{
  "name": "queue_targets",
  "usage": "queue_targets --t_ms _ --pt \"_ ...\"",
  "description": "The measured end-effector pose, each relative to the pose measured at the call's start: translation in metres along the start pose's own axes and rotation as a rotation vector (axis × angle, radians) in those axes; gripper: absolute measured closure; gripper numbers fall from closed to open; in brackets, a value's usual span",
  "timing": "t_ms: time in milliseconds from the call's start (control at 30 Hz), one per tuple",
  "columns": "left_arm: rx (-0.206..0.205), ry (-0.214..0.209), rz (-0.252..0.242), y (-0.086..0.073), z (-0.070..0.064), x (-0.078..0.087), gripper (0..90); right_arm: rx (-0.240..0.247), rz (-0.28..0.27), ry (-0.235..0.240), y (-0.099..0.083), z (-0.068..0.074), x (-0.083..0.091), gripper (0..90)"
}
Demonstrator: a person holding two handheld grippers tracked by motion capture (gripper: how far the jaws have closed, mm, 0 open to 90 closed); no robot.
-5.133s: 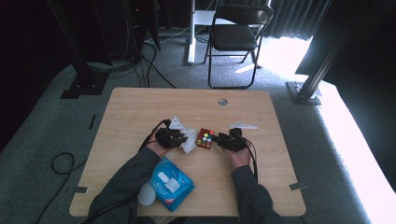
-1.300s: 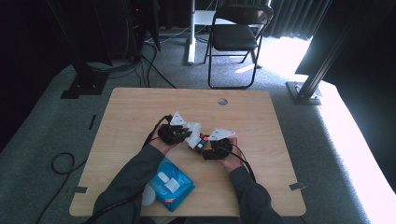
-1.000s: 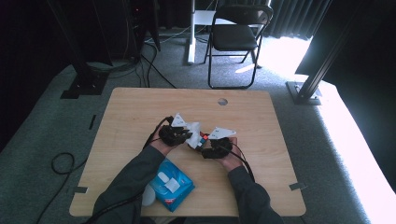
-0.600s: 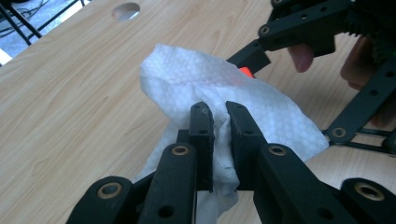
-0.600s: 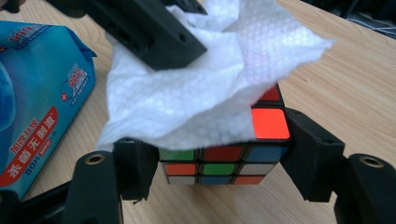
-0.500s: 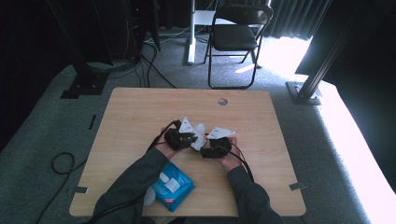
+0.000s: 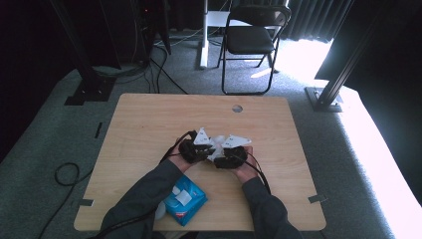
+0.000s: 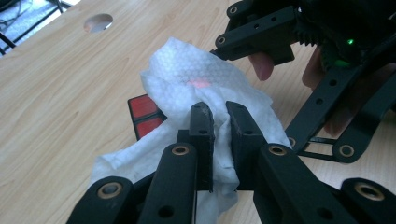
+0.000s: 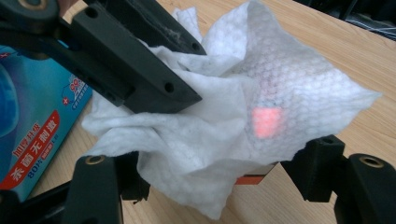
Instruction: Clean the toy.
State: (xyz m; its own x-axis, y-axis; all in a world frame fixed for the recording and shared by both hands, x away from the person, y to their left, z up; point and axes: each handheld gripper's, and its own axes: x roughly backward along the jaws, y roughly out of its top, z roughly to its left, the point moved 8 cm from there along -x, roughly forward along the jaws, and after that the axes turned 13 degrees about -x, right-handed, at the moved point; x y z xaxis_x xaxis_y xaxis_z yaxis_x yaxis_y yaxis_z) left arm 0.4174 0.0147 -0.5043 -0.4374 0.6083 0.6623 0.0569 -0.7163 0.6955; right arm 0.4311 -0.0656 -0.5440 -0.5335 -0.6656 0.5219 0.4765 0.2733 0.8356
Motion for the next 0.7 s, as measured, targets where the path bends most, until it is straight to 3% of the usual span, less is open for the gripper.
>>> queue_targets --t_ms 333,700 --pt "0.025 0.035 -0.007 -0.005 0.012 0.005 82.1 0.013 -0.007 0.002 0.001 0.001 0.002 34.3" --pt "0.09 0.083 0.005 -0.02 0.031 0.012 82.0 0.021 -0.007 0.009 0.001 0.003 0.003 34.3"
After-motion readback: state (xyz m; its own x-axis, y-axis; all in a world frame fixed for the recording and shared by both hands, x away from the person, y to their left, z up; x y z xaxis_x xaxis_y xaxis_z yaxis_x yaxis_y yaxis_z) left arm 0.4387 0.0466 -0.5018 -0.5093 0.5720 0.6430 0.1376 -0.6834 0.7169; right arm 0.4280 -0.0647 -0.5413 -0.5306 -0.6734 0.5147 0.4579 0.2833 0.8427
